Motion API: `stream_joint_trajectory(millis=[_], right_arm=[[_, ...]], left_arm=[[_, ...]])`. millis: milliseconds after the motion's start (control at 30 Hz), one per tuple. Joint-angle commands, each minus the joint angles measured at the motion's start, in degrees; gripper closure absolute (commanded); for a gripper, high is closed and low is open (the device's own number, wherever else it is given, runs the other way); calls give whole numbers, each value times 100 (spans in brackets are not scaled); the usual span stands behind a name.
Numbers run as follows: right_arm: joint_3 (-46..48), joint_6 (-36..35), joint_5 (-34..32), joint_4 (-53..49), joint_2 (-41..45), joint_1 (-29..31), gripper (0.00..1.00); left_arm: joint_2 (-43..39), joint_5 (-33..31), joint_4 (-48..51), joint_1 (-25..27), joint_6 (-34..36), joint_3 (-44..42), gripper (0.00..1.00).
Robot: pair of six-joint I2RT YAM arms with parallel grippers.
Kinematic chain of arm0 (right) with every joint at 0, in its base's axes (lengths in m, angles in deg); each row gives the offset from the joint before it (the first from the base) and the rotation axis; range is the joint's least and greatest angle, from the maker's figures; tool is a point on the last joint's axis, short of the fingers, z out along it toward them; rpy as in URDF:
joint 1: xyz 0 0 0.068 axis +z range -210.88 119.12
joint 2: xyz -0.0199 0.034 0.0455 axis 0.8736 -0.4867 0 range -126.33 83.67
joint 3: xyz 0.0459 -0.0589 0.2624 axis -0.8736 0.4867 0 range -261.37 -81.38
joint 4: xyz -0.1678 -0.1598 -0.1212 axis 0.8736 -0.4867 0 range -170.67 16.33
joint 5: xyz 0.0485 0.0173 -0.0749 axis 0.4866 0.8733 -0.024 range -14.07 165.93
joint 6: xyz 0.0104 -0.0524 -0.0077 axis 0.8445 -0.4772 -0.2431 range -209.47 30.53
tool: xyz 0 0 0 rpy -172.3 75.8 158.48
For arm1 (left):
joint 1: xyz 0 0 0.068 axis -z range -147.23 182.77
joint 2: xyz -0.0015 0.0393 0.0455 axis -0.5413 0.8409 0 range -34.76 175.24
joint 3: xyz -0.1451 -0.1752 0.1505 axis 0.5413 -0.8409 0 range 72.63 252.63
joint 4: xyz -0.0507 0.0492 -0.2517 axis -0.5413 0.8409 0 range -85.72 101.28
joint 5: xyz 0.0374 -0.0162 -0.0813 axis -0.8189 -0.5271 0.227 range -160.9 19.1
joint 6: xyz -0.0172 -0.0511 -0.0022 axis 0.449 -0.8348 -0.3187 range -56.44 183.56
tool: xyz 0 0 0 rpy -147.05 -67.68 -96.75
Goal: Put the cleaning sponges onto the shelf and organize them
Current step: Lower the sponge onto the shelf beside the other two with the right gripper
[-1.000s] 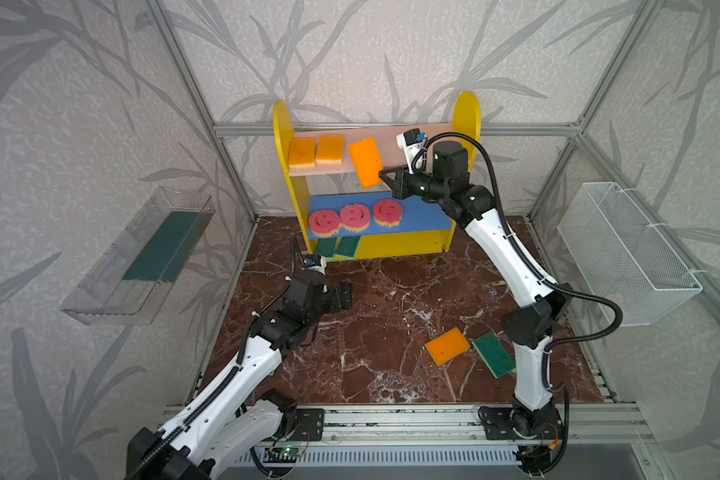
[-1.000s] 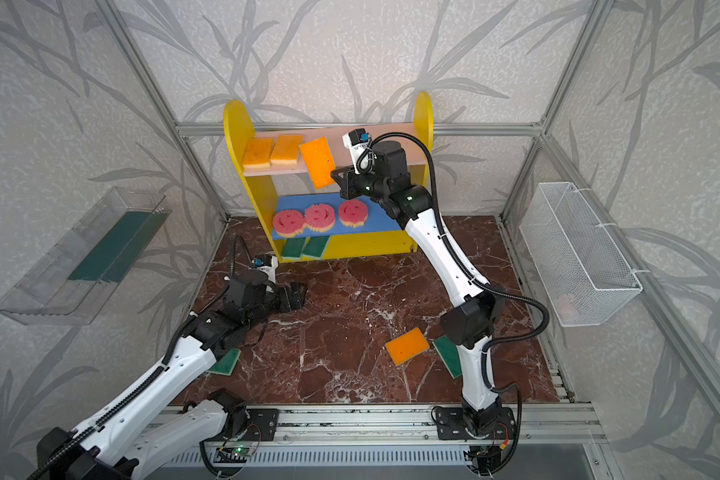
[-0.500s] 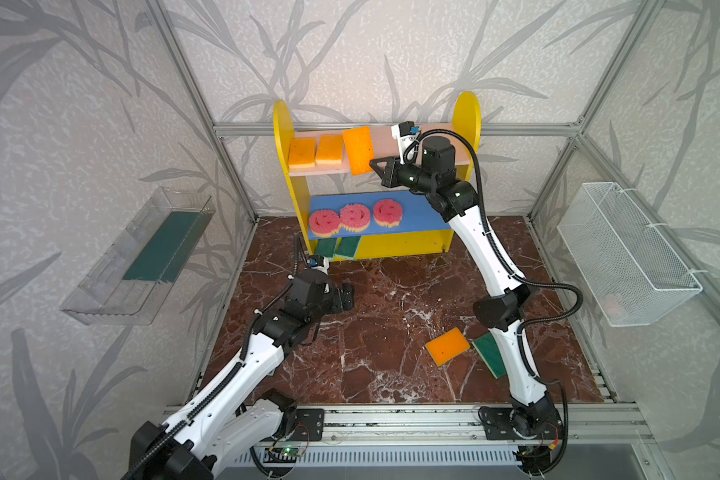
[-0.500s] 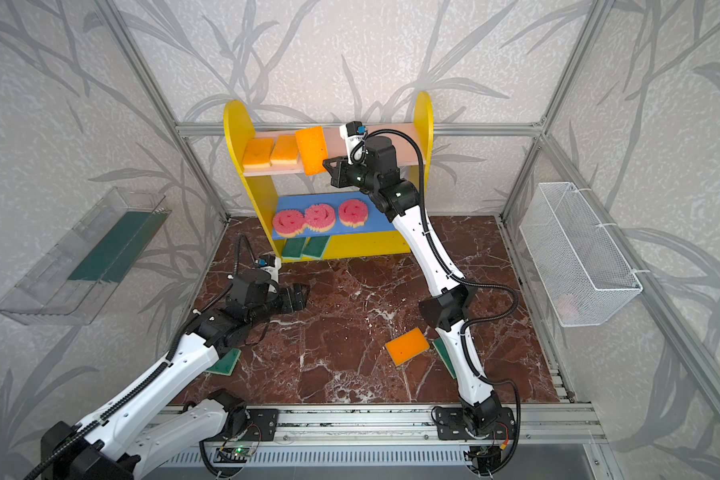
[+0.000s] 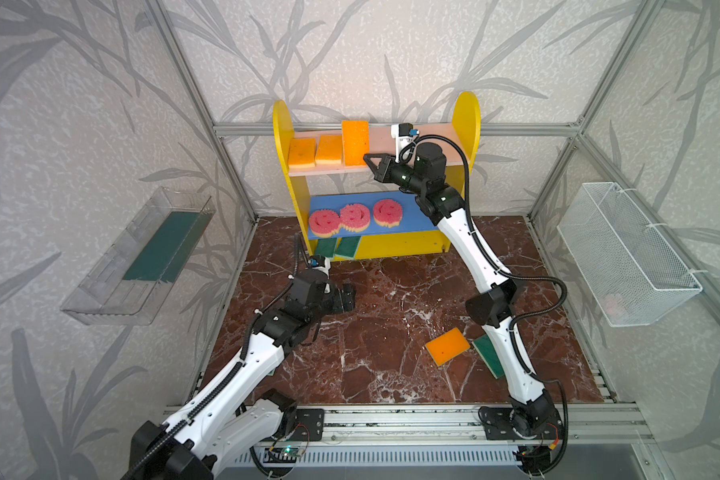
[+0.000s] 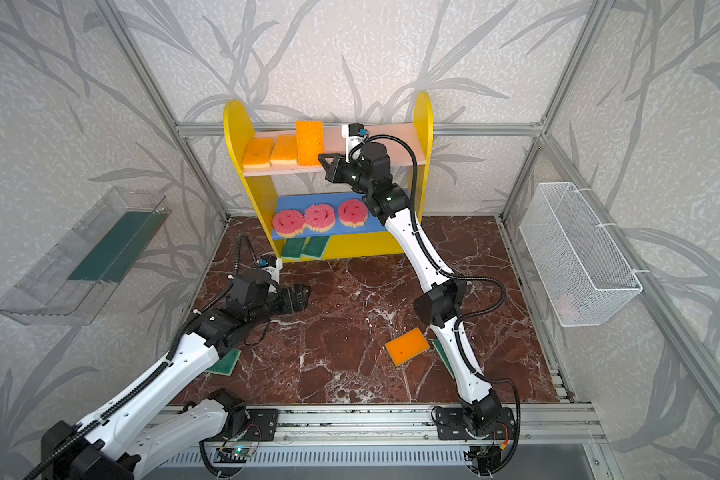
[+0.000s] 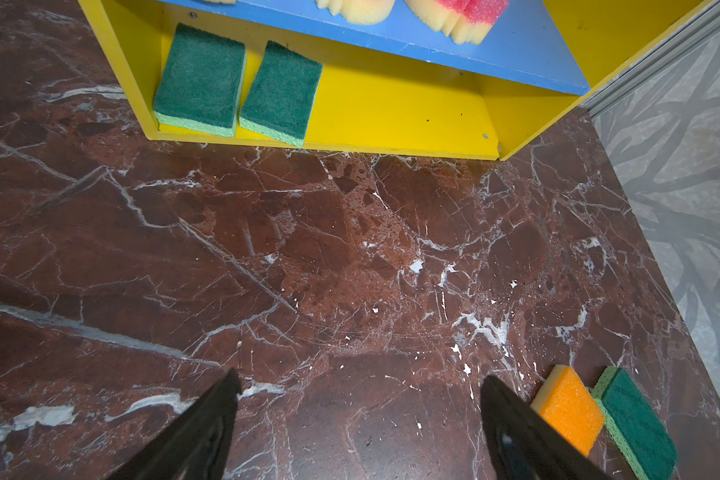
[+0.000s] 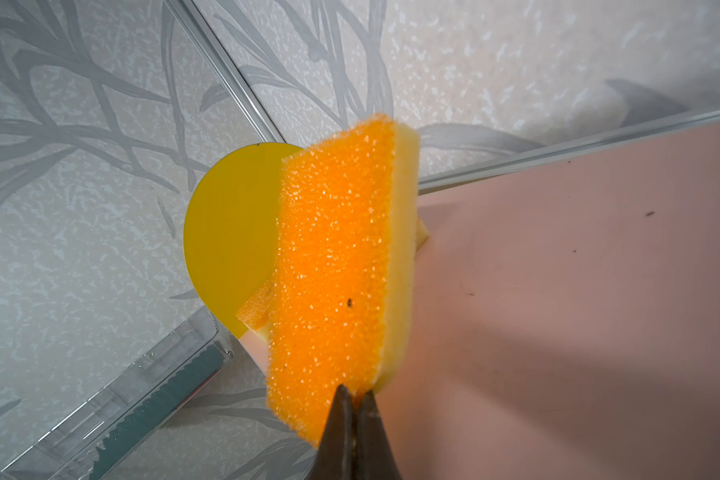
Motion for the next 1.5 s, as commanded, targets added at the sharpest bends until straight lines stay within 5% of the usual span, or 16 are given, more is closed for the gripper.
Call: stream_joint_trajectory(millis=[0, 567, 767, 1067, 1467], right_arm=[[-119, 150, -124, 265, -218, -26, 100], [-86, 358, -520, -188, -88, -40, 99], [-51, 356, -543, -237, -48, -40, 73], [-32, 312, -565, -288, -30, -34, 59], [38, 228, -670, -371, 58, -17, 64]], left_arm=[[-16, 24, 43, -14, 8, 153, 8], [41, 19, 34, -14, -5, 134, 8], [36, 28, 22, -17, -17, 89, 8], [9, 19, 16, -14, -31, 57, 8], [15, 19, 0, -19, -40, 55, 8]])
